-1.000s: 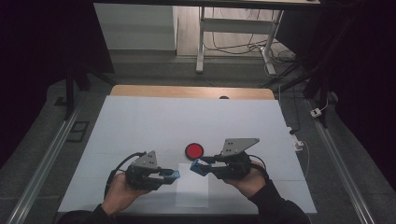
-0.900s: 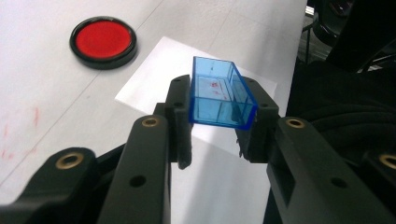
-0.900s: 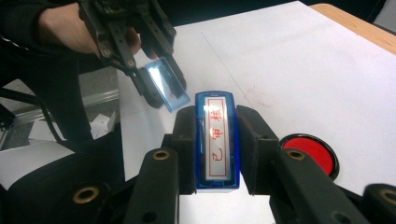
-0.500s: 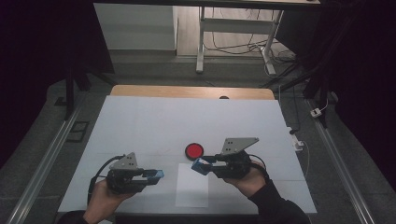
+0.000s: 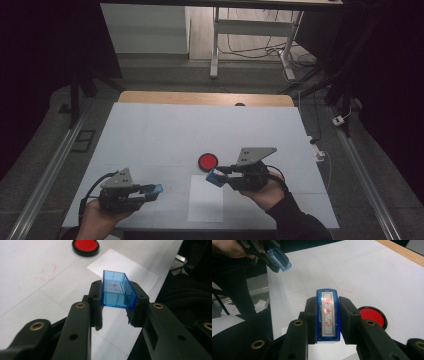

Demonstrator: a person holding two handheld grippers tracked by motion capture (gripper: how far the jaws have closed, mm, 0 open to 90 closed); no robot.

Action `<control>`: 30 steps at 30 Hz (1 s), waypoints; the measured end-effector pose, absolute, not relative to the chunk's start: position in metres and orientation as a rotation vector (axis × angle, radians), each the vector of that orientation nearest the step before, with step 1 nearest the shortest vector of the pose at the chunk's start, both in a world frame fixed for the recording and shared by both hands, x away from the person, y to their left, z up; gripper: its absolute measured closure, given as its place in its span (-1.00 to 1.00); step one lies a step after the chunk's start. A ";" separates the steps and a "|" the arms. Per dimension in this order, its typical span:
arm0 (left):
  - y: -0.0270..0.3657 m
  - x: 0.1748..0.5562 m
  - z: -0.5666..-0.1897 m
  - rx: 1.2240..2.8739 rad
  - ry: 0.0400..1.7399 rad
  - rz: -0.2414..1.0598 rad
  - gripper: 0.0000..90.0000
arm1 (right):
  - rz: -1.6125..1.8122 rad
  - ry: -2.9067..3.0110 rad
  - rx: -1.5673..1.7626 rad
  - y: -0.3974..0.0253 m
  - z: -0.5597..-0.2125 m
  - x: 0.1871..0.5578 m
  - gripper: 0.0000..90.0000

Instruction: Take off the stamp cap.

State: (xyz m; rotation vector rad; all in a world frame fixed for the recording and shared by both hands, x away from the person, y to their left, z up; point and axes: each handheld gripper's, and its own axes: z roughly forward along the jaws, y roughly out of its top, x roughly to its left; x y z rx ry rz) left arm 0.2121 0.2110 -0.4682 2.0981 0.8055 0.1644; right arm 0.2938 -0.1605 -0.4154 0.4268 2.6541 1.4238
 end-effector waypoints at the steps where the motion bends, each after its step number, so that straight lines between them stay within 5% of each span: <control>1: 0.213 0.211 -0.469 2.096 0.814 0.171 0.51 | 1.419 2.653 0.432 -0.161 -0.416 0.294 0.56; 30: 0.251 0.182 -0.476 2.051 0.981 0.240 0.51 | 1.363 2.646 0.498 -0.161 -0.422 0.299 0.56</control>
